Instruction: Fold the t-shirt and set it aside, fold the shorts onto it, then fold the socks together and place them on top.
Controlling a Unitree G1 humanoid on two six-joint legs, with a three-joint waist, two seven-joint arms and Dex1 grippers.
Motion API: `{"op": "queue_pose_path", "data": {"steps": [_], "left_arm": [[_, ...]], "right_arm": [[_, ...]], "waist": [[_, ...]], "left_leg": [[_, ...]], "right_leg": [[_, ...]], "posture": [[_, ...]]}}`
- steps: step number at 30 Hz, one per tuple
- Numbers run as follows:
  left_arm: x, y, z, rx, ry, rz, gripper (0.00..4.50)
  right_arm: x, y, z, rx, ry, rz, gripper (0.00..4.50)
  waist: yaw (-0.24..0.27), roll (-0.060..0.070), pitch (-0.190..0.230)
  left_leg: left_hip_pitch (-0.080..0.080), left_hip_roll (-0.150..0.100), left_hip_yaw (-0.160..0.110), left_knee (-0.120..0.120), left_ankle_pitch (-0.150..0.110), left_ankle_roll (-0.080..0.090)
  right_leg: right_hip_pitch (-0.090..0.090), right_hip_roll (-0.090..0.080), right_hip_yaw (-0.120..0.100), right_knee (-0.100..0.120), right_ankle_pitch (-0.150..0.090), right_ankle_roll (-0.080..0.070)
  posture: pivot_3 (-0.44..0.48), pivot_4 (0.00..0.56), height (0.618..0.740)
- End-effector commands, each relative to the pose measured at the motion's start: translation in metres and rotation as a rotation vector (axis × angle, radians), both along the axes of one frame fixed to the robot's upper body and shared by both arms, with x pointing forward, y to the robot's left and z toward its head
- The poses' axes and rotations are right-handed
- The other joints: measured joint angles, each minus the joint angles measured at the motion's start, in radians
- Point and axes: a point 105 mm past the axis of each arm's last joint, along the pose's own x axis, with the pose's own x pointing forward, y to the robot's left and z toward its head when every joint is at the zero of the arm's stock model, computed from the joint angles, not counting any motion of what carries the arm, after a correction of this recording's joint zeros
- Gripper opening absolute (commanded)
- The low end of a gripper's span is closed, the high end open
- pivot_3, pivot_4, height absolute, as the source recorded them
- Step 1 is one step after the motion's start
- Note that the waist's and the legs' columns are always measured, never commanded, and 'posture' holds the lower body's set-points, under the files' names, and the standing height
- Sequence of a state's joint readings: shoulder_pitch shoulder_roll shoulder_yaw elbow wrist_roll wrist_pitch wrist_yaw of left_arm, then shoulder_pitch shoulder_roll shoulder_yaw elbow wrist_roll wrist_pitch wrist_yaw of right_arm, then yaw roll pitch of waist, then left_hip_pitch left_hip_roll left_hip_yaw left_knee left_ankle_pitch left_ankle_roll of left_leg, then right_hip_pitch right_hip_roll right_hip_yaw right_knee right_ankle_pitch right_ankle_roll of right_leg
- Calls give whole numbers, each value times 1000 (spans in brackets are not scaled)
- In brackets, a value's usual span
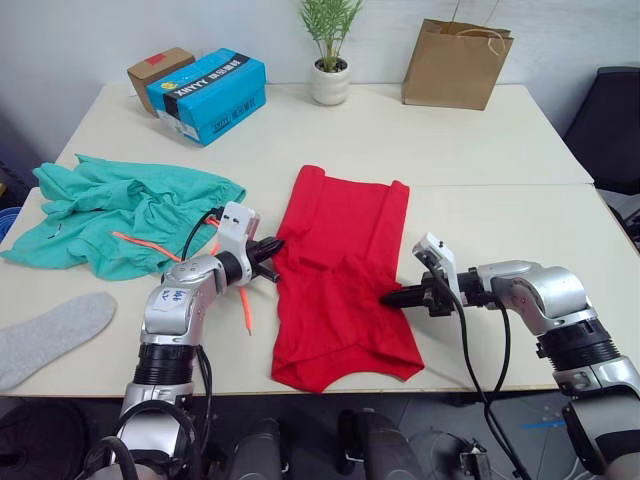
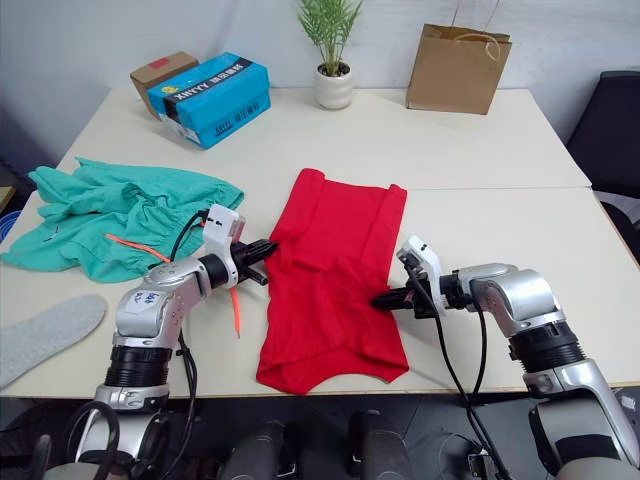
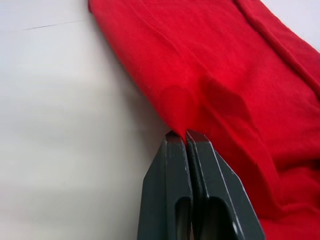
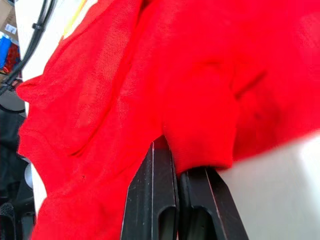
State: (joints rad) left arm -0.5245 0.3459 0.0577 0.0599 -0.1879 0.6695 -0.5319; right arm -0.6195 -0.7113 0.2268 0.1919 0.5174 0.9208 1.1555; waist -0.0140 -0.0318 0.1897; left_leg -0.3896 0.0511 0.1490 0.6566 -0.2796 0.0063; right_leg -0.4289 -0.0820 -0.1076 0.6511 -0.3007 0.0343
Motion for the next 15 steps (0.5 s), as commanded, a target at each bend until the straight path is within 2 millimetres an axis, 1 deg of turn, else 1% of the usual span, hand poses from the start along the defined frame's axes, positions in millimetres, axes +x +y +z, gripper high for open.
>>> {"op": "queue_pose_path", "data": {"steps": [1, 2, 3, 4, 5, 6, 7, 8, 9, 10, 11, 12, 13, 14, 15], "left_arm": [[-5, 15, 16, 50, -82, -30, 872], [-12, 19, 24, 61, -119, -65, 1202], [-17, 21, 29, 71, -142, -92, 1493], [-27, 25, 37, 142, -230, -151, 1809], [-36, 25, 51, 245, -389, -210, 2108], [-43, 24, 59, 319, -500, -256, 2423], [-51, 27, 56, 398, -539, -293, 2713], [-56, 32, 49, 471, -551, -321, 3070], [-59, 36, 43, 514, -546, -339, 3393], [-65, 43, 34, 565, -544, -375, 3664], [-71, 48, 27, 595, -537, -411, 3972], [-75, 52, 23, 613, -537, -435, 4235], [-77, 54, 20, 633, -541, -458, 4480], [-78, 56, 15, 682, -538, -490, 4480], [-80, 55, 12, 718, -549, -542, 4480]], "right_arm": [[6, -14, 26, -24, -210, 0, 899], [3, -20, 30, -65, -361, 35, 1239], [0, -24, 33, -94, -462, 65, 1607], [-6, -33, 34, -129, -563, 95, 1921], [-8, -43, 36, -145, -626, 88, 2239], [-9, -50, 37, -150, -659, 70, 2591], [-11, -64, 38, -172, -681, 45, 2910], [-15, -75, 38, -203, -695, 43, 3307], [-17, -82, 37, -227, -705, 50, 3634], [-30, -93, 27, -309, -691, 138, 3958], [-35, -101, 20, -396, -753, 218, 4254], [-38, -104, 16, -425, -788, 242, 4499], [-40, -106, 14, -438, -828, 254, 4500], [-43, -108, 5, -508, -916, 348, 4500], [-46, -108, -2, -528, -963, 393, 4500]], "waist": [[3, 0, 0], [4, 0, 0], [7, 0, 0], [9, 0, 0], [11, 0, 0], [13, 0, 0], [13, 0, 0], [13, 1, 0], [13, 2, 0], [13, 2, 0], [13, 3, 0], [13, 3, 0], [13, 3, 0], [12, 2, 0], [12, 2, 0]], "left_leg": [[0, 0, 0, 0, 0, 0], [0, 0, 0, 0, -1, 0], [0, 0, 0, -1, -1, 0], [0, 0, 0, -3, -1, 0], [0, 0, 0, -5, -1, -1], [0, 0, 0, -6, -1, -1], [0, 0, 1, -7, -1, -1], [0, 0, 2, -6, -1, -1], [0, 0, 3, -5, -1, 0], [1, -1, 3, -5, -1, 1], [2, -1, 3, -5, -2, 2], [3, -1, 3, -6, -3, 3], [5, -1, 3, -7, -6, 7], [4, 0, 3, -6, -6, 7], [4, 0, 3, -6, -6, 7]], "right_leg": [[0, 0, 0, 0, 0, 0], [0, 0, 0, 0, 0, 0], [0, 0, 0, -1, 0, 0], [0, 1, 0, -3, 0, 0], [0, 1, -1, -4, 0, 0], [0, 1, -1, -6, 0, 0], [0, 1, -1, -7, 0, 0], [0, 1, 0, -7, 0, 0], [0, 0, 0, -7, 0, 0], [1, 0, 0, -7, 0, 0], [2, -1, 1, -7, 0, 0], [2, -1, 1, -7, 0, 0], [3, -1, 0, -7, 0, 0], [3, 0, 0, -7, 0, 0], [3, 0, 0, -7, 1, 0]], "posture": [[0, 150, 740], [0, 150, 740], [0, 150, 740], [0, 150, 740], [0, 150, 740], [0, 150, 740], [0, 150, 740], [0, 150, 740], [0, 150, 740], [0, 150, 740], [0, 150, 740], [0, 150, 740], [0, 150, 740], [0, 150, 740], [0, 150, 740]]}}
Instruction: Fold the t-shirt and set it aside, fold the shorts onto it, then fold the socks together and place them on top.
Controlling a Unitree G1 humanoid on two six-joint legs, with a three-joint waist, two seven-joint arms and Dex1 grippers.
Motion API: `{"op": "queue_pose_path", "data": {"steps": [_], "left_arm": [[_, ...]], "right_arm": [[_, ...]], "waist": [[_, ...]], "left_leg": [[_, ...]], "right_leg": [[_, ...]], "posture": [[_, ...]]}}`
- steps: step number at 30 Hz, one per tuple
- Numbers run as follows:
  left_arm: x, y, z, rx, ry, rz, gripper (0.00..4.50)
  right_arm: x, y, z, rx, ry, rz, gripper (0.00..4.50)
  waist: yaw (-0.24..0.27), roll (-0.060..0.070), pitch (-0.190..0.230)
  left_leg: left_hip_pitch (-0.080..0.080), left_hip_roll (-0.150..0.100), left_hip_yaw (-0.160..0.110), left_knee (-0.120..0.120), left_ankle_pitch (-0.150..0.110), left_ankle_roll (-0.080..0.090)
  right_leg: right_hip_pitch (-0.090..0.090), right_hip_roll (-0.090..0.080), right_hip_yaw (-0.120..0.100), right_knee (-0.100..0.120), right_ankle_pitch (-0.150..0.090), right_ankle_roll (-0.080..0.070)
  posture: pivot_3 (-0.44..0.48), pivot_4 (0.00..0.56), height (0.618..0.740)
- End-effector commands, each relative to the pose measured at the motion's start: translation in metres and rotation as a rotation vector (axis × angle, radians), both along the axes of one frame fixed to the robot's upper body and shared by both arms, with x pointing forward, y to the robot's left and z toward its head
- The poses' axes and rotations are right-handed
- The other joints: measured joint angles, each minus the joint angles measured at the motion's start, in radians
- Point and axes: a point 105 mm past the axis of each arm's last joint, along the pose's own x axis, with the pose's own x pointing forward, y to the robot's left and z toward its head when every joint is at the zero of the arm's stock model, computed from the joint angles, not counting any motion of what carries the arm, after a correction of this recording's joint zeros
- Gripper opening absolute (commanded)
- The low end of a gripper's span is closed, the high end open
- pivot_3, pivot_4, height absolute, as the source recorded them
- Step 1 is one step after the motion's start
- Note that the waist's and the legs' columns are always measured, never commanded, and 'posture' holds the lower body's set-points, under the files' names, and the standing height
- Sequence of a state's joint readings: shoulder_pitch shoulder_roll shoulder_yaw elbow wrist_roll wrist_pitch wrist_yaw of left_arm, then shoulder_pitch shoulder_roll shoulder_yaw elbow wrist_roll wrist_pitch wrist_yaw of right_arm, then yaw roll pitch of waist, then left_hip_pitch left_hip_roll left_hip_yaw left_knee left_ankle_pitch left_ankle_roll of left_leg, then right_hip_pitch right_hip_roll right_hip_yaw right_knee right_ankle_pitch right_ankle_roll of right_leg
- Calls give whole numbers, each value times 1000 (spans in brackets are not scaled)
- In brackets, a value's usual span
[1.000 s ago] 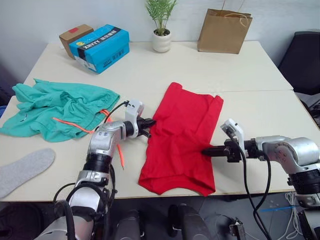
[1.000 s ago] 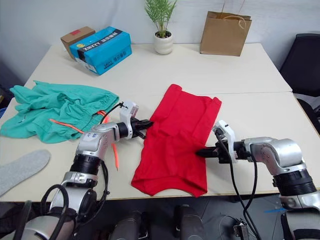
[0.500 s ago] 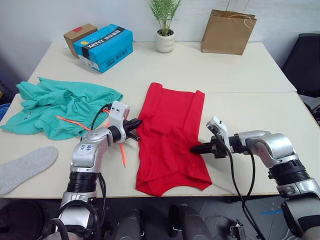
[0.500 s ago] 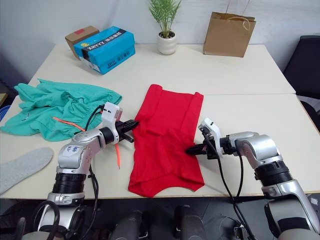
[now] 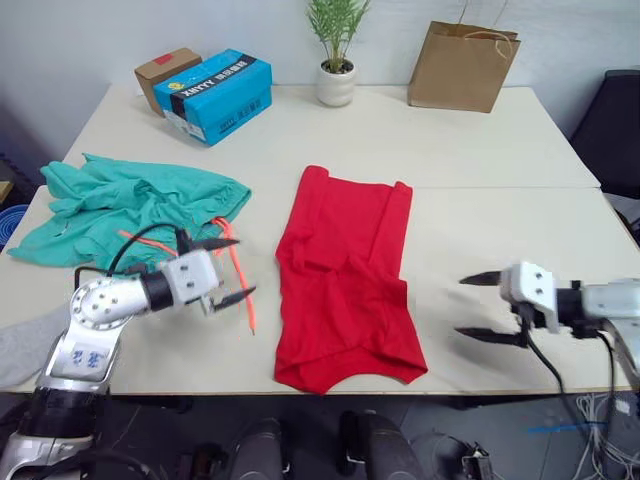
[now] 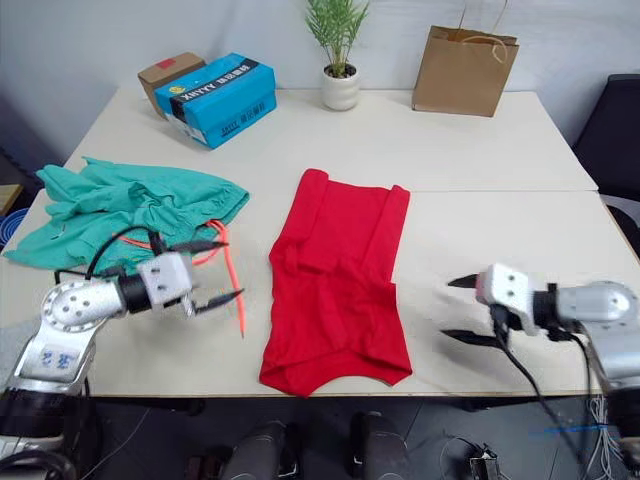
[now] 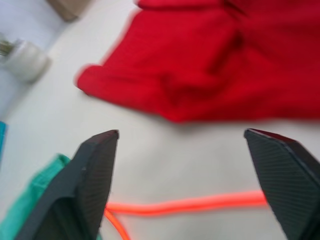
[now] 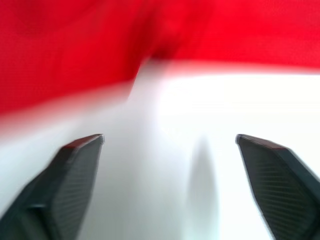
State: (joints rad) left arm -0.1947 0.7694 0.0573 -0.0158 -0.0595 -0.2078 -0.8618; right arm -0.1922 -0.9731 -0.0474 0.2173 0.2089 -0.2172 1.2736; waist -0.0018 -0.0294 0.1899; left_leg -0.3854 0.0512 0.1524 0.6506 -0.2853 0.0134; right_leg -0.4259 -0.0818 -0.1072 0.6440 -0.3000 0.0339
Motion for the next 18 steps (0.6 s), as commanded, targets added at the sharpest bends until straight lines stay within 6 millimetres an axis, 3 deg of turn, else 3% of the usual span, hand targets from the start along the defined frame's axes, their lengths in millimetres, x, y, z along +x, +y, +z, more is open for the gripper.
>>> {"op": "queue_pose_path", "data": {"steps": [1, 7, 12, 18], "left_arm": [[-8, -6, 1, 161, -80, -158, 4480], [-9, -23, -16, 288, -81, -340, 4480], [-17, -34, -32, 351, -49, -450, 4480], [-16, -50, -38, 331, -75, -514, 4480]], "right_arm": [[-6, 4, -13, -124, -248, 177, 4500], [7, 23, -26, -75, -401, 200, 4500], [-1, 48, -37, -116, -413, 388, 4500], [6, 89, -32, -43, -454, 471, 4500]], "waist": [[-1, 0, 0], [-23, -4, -2], [-36, -3, -2], [-31, -2, -4]], "left_leg": [[0, 0, 0, 0, 0, 0], [13, 3, 4, -3, 2, -8], [20, 7, 5, -3, -1, -8], [21, 10, 6, -2, 0, -14]], "right_leg": [[0, 0, 0, 0, 0, 0], [11, 3, 3, -2, 1, -2], [15, 5, 4, -1, -1, -4], [15, 9, 4, 1, -2, -6]], "posture": [[0, 150, 740], [0, 150, 740], [0, 150, 740], [0, 150, 740]]}}
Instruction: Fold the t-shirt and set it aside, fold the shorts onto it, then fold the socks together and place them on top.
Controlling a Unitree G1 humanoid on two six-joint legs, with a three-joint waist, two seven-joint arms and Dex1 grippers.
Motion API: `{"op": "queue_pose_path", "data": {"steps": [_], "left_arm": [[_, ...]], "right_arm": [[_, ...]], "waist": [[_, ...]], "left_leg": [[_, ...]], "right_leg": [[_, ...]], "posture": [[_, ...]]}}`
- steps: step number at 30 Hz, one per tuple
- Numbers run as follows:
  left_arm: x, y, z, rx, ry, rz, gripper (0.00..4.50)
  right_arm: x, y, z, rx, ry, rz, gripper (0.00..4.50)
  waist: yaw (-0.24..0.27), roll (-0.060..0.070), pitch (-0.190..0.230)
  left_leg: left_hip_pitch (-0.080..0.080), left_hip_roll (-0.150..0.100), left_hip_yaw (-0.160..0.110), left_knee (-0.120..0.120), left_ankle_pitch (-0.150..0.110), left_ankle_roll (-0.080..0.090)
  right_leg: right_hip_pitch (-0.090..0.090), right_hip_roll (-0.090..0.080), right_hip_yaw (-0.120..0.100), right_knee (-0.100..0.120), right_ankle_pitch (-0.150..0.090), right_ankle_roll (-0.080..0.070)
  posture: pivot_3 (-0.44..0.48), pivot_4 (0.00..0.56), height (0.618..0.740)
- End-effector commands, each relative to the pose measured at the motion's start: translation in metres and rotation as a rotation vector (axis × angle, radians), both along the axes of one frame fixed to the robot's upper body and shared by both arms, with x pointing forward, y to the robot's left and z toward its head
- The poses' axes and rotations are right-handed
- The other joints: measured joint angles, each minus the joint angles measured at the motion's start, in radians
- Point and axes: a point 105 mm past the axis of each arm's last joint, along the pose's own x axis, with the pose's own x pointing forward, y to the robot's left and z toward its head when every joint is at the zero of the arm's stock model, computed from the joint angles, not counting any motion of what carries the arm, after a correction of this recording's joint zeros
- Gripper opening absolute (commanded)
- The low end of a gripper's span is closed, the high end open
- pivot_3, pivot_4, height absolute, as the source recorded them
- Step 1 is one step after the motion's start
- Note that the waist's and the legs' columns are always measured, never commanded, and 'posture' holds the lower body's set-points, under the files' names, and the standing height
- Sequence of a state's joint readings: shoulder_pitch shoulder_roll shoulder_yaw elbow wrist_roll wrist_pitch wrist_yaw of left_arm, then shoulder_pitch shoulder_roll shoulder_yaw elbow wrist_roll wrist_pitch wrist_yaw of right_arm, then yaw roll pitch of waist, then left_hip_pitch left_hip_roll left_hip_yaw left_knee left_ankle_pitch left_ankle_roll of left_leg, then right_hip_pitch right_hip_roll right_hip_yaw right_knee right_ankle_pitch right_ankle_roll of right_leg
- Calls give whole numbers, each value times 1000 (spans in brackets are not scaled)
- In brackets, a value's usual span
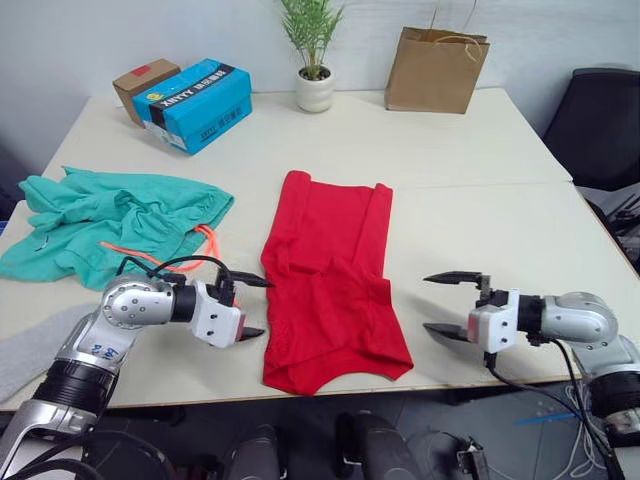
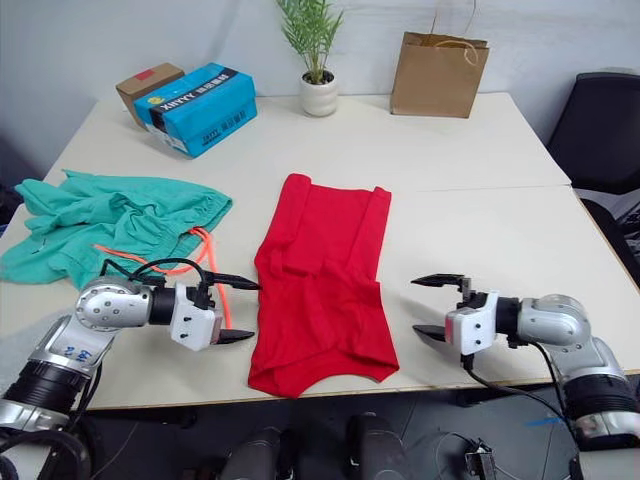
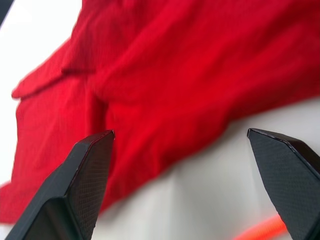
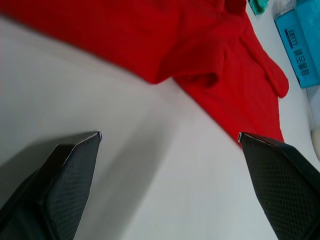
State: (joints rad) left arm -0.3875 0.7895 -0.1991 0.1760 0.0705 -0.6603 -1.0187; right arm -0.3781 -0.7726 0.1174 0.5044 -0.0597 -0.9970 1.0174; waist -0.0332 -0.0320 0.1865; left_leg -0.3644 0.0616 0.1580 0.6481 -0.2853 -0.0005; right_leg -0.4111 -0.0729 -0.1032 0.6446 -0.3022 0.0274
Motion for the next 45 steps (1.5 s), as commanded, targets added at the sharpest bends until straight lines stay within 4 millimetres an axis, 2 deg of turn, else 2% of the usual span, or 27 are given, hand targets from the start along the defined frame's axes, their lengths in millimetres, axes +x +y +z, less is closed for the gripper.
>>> {"op": "queue_pose_path", "data": {"steps": [1, 4, 6, 13, 21, 23, 26, 28, 31, 35, 37, 42, 45], "left_arm": [[-4, -7, -16, 19, 36, -36, 4480], [-8, -9, -26, 14, 56, -40, 4480], [-13, -11, -30, 12, 59, -56, 4480], [-32, -14, -42, 18, 53, -143, 4480], [-40, -22, -48, -2, 57, -166, 4480], [-41, -25, -48, -4, 65, -183, 4500], [-46, -29, -55, -1, 122, -187, 3849], [-47, -28, -62, 23, 166, -172, 3230], [-54, -28, -72, 37, 206, -176, 2109], [-56, -32, -72, 0, 222, -170, 685], [-59, -32, -69, -34, 255, -166, 24], [-80, -38, -50, -198, 402, -182, 8], [-100, -24, -56, -175, 507, -159, 8]], "right_arm": [[-12, 30, -22, -41, 78, 111, 4500], [-20, 52, -22, -22, 91, 175, 4500], [-22, 58, -22, -16, 95, 190, 4500], [-38, 57, -25, 7, 100, 217, 4500], [-43, 65, -28, 34, 108, 233, 4500], [-44, 68, -29, 45, 120, 239, 4111], [-48, 67, -29, 56, 141, 239, 3162], [-51, 67, -28, 82, 169, 230, 2473], [-65, 67, -30, 70, 214, 253, 1314], [-65, 66, -36, 40, 287, 183, 0], [-66, 67, -36, 32, 316, 162, 0], [-80, 62, -27, 95, 407, 153, 0], [-95, 51, -26, 94, 503, 152, 0]], "waist": [[2, 1, -1], [5, 4, -3], [6, 5, -3], [7, 7, -5], [7, 10, -7], [7, 10, -7], [7, 12, -8], [9, 14, -9], [14, 17, -11], [15, 18, -11], [18, 19, -13], [6, 21, -14], [7, 18, -12]], "left_leg": [[0, 0, 0, 0, 0, 0], [1, 0, 0, 0, 0, 0], [1, 0, 0, 0, 0, 0], [2, 0, 0, 0, -4, 2], [6, 0, 2, 0, -8, 4], [6, 0, 2, -1, -8, 4], [6, 0, 2, -1, -8, 4], [6, 0, 3, -1, -8, 4], [6, 0, 3, 0, -8, 4], [6, 0, 3, 0, -11, 8], [6, 0, 3, 0, -11, 8], [6, 1, 4, -2, -12, 6], [6, 1, 4, -1, -13, 4]], "right_leg": [[0, 0, 0, 0, 0, 0], [0, 0, 0, 0, 0, -1], [0, 0, 0, 0, -1, -1], [1, 0, 0, 0, -2, -1], [4, 0, 1, 0, -5, 0], [4, 0, 2, 0, -5, 0], [4, 0, 2, 0, -5, 0], [4, 0, 2, 0, -6, 0], [4, 0, 2, 0, -6, 1], [4, 0, 3, 0, -6, 1], [4, 0, 3, 0, -6, 1], [2, 0, 4, 1, -9, 0], [1, 1, 4, 3, -12, 0]], "posture": [[0, 150, 740], [0, 150, 740], [0, 150, 740], [0, 150, 740], [0, 150, 740], [0, 150, 740], [0, 150, 740], [0, 150, 740], [0, 150, 740], [0, 150, 740], [0, 150, 740], [0, 150, 740], [0, 150, 740]]}}
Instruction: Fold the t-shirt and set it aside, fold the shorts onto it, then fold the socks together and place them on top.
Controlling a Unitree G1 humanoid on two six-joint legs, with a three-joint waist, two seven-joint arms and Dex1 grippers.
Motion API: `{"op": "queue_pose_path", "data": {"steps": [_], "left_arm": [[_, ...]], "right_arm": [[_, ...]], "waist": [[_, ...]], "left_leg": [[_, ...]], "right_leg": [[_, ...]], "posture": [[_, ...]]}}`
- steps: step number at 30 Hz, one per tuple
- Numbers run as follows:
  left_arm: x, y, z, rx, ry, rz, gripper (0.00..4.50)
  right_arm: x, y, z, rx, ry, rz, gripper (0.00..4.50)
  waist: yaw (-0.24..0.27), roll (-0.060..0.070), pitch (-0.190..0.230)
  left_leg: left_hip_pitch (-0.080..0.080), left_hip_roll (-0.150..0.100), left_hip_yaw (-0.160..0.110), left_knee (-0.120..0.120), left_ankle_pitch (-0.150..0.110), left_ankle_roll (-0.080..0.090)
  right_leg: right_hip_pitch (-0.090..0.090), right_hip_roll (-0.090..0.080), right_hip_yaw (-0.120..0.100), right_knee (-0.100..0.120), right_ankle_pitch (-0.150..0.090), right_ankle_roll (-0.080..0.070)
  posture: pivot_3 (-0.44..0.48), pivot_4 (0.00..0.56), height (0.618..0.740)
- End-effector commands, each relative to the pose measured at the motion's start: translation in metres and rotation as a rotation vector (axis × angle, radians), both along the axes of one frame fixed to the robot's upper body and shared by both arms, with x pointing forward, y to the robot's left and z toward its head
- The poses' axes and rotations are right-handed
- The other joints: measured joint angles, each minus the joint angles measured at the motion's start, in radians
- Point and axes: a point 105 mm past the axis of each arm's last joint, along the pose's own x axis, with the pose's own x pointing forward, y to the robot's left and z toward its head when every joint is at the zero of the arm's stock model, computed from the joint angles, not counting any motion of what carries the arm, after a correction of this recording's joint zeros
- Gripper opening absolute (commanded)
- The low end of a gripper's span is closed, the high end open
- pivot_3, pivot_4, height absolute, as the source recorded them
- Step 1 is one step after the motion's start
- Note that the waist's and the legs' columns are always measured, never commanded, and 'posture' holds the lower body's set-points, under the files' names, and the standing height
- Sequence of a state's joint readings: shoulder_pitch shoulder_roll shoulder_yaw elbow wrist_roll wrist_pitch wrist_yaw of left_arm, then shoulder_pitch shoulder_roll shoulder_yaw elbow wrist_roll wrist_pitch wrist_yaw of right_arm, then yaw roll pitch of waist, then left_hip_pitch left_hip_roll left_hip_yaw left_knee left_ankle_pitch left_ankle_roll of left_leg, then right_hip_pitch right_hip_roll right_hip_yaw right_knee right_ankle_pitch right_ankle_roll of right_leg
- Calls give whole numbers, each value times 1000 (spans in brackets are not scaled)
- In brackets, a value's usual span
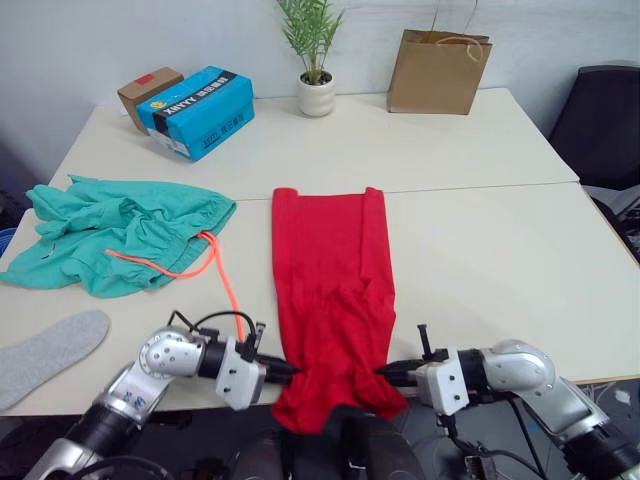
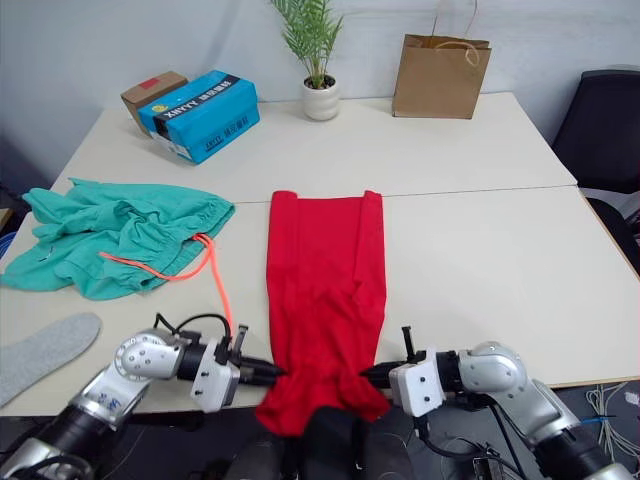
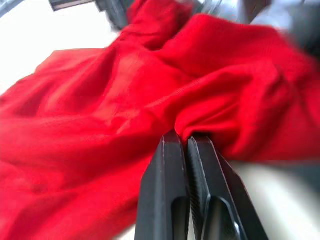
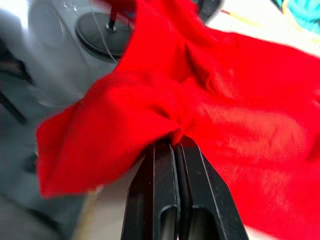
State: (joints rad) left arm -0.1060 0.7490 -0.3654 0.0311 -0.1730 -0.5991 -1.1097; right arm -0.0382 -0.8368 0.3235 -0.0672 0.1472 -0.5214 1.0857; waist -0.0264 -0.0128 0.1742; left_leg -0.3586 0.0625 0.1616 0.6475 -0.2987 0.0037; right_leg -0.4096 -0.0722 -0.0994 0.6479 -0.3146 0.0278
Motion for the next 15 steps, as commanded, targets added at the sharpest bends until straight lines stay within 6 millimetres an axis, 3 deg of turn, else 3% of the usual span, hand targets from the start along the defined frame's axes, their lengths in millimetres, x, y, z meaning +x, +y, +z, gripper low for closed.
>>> {"op": "queue_pose_path", "data": {"steps": [1, 10, 15], "left_arm": [[-21, 15, -1, 33, 111, 0, 8], [-26, 35, 16, 22, 157, 139, 8], [-24, 39, 37, -8, 237, 192, 8]], "right_arm": [[-13, -9, 16, 33, 72, 6, 0], [-32, -28, 36, 7, 286, -17, 0], [-21, -26, 57, 58, 313, -37, 0]], "waist": [[0, -1, 1], [7, -3, 3], [14, -5, 4]], "left_leg": [[0, 0, -1, 0, 0, 0], [-1, 0, -2, 0, -3, -3], [-3, 1, -3, -1, -1, 2]], "right_leg": [[0, 0, 0, 0, 0, 0], [0, 0, -1, -3, -1, -2], [-2, 0, -1, -3, -2, -2]], "posture": [[0, 150, 740], [0, 150, 740], [0, 150, 740]]}}
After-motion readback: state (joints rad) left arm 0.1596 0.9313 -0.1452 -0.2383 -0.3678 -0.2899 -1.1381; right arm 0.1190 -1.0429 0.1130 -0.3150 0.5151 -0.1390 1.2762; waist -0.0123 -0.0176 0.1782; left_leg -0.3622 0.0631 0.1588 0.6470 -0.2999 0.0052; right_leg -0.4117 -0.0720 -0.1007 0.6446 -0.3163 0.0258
